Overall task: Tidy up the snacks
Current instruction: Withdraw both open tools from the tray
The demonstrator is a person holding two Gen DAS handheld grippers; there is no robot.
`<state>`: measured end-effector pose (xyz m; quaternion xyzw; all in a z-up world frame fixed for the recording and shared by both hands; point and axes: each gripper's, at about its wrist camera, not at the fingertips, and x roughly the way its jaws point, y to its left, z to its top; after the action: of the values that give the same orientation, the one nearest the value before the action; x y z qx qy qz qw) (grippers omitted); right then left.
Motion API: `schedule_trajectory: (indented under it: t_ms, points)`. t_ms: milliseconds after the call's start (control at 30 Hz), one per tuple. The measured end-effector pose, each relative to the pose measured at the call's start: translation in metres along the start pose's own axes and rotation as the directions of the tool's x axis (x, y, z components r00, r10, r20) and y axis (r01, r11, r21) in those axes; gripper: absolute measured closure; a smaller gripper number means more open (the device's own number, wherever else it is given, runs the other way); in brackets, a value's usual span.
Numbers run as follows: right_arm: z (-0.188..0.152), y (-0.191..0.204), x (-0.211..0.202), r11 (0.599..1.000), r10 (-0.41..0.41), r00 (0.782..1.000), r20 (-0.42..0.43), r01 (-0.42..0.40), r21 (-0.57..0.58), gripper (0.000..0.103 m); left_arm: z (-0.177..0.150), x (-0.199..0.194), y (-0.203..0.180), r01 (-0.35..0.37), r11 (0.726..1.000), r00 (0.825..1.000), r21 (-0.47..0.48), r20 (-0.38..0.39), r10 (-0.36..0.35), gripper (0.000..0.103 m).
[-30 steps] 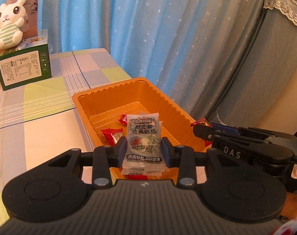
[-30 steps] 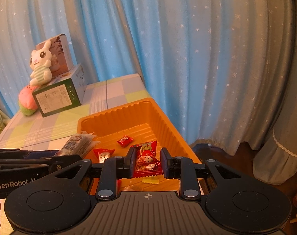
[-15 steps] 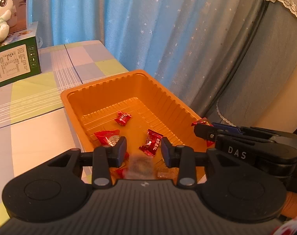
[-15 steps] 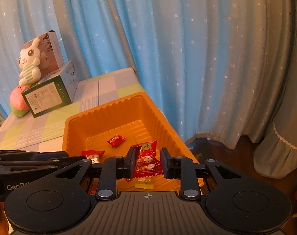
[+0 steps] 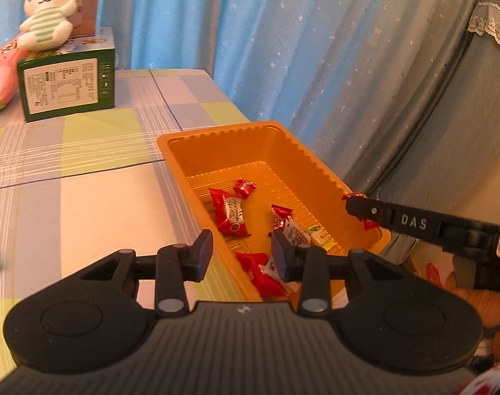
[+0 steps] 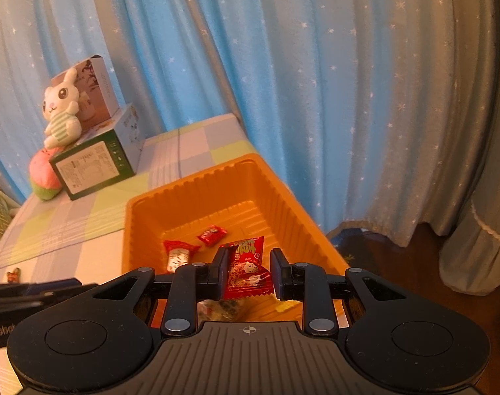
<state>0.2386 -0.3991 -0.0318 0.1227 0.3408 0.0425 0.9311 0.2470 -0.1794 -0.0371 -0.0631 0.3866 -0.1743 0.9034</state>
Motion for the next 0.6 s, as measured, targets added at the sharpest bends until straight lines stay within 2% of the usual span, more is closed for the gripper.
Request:
schedule_trajectory:
  t_ms: [67,100,133,200,467,600]
  points:
    - [0.002,0.001,0.002,0.999,0.034,0.999,-0.01,-0.034,0.015,0.075,-0.002,-0.004,0.003,-0.007,1.0,1.0,-0.005,0.001,0.007,0.067]
    - [0.003,0.001,0.002,0.999,0.037,0.999,-0.013,-0.037,0.021,0.071,-0.002,-0.006,0.005,-0.011,1.0,1.0,-0.008,0.002,0.011,0.065]
    - [0.003,0.002,0.001,0.999,0.032,0.999,-0.011,-0.032,0.024,0.056,-0.003,-0.008,0.006,-0.013,1.0,1.0,-0.013,0.003,0.013,0.061]
    - [0.003,0.003,-0.003,0.999,0.033,0.999,0.005,-0.033,0.035,0.042,-0.006,-0.016,0.01,-0.017,1.0,1.0,-0.025,0.011,0.018,0.056]
    - [-0.003,0.0,-0.04,0.994,0.037,0.999,0.018,-0.039,0.103,0.042,-0.024,-0.052,0.021,-0.05,0.997,0.998,-0.057,0.02,0.051,0.05]
    - [-0.009,0.012,-0.065,0.993,0.05,0.998,0.03,-0.053,0.108,0.042,-0.034,-0.075,0.024,-0.059,0.996,0.998,-0.066,0.028,0.061,0.042]
